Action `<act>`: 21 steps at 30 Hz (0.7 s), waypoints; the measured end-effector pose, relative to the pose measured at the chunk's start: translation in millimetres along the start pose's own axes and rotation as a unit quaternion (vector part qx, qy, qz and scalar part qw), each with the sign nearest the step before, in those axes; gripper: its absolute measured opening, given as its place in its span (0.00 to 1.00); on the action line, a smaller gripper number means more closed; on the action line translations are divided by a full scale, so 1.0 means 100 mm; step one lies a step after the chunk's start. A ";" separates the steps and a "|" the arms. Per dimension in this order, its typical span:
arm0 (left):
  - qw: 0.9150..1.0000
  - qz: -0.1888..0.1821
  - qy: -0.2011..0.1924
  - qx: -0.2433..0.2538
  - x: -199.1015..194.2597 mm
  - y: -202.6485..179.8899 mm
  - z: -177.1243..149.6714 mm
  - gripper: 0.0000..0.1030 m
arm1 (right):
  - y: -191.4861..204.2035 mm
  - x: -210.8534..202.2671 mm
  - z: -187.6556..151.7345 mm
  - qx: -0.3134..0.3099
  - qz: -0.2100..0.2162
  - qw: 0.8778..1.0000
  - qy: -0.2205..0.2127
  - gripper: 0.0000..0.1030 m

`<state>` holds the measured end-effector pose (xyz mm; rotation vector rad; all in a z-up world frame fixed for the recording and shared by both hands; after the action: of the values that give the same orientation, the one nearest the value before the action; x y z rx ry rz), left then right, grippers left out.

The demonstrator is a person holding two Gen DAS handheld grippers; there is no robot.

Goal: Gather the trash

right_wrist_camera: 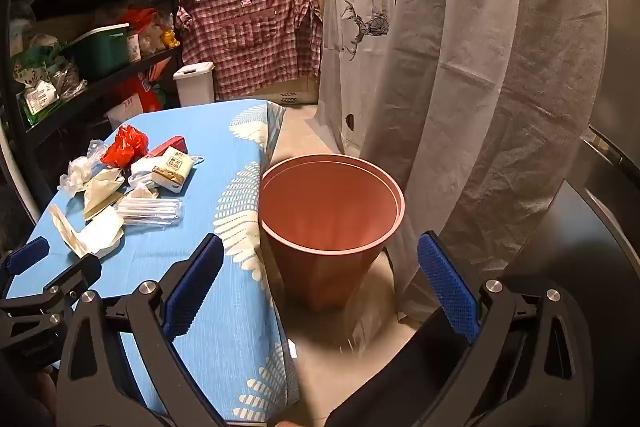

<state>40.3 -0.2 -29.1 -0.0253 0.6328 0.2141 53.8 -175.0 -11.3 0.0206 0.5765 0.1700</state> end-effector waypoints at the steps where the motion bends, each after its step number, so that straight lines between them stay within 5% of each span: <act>1: 1.000 0.002 0.000 0.000 0.00 -0.01 0.00 0.92 | 0.00 0.00 0.00 -0.006 -0.004 1.000 -0.001 0.93; 21: 1.000 -0.017 0.002 -0.017 -0.01 0.03 0.01 0.91 | -0.04 0.00 0.00 0.005 -0.003 1.000 -0.003 0.92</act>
<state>39.6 2.9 -27.4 -0.0700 0.6319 0.1922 54.8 -178.9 -11.9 0.0283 0.5715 0.1618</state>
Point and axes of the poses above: each gripper's, at about its wrist camera, not at the fingertips, and x roughly the way its jaws point, y to its left, z to its top, the point moved 5 cm from there along x, roughly the way its jaws point, and after that the axes turned 11 degrees about z, right-handed, at the moved point
